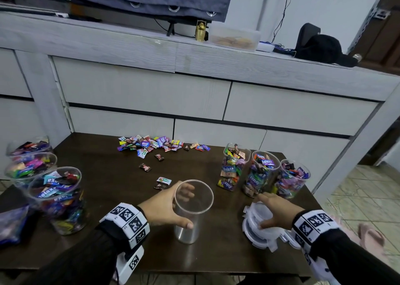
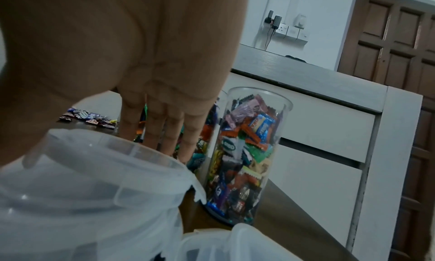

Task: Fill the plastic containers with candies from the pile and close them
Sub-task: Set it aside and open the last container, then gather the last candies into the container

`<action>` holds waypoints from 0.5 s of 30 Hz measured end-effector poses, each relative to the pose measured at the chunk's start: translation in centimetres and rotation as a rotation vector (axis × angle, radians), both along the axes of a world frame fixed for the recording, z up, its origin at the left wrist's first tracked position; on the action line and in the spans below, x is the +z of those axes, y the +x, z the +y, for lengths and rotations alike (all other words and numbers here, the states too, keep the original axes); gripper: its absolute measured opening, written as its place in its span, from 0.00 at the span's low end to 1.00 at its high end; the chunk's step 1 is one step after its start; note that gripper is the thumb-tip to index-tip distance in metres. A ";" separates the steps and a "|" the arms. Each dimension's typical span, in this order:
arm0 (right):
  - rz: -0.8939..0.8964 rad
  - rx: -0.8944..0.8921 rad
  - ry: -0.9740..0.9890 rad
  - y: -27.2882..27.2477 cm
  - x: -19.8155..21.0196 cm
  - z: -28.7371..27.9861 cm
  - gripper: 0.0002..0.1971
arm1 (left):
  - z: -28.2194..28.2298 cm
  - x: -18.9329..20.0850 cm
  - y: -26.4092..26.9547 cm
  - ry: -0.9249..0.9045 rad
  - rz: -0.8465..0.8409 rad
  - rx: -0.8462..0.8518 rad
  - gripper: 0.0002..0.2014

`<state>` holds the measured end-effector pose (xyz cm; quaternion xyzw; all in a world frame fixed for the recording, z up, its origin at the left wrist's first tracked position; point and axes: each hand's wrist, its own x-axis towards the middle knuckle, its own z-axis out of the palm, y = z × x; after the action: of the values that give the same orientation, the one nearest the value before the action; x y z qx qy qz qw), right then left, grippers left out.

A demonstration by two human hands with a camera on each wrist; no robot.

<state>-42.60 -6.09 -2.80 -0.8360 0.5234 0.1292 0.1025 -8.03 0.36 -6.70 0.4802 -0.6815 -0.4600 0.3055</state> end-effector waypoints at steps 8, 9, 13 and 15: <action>-0.135 0.078 -0.110 2.3 1.7 -0.1 0.26 | 0.2 -0.1 1.7 -0.082 0.173 0.167 0.46; -0.162 0.099 -0.130 3.2 1.8 -0.1 0.24 | 0.1 -0.3 2.1 -0.114 0.141 0.234 0.37; -0.229 0.150 -0.121 7.9 0.5 -1.2 0.21 | -1.2 -0.7 3.8 -0.145 -0.417 0.369 0.13; -0.257 0.127 -0.085 10.4 -0.6 -2.0 0.23 | -2.3 -1.4 3.8 -0.111 -0.712 0.271 0.22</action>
<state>-32.20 -8.11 -3.37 -0.8807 0.4571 0.0052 0.1245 -4.27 -1.99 -8.07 0.6784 -0.6992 -0.1824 0.1329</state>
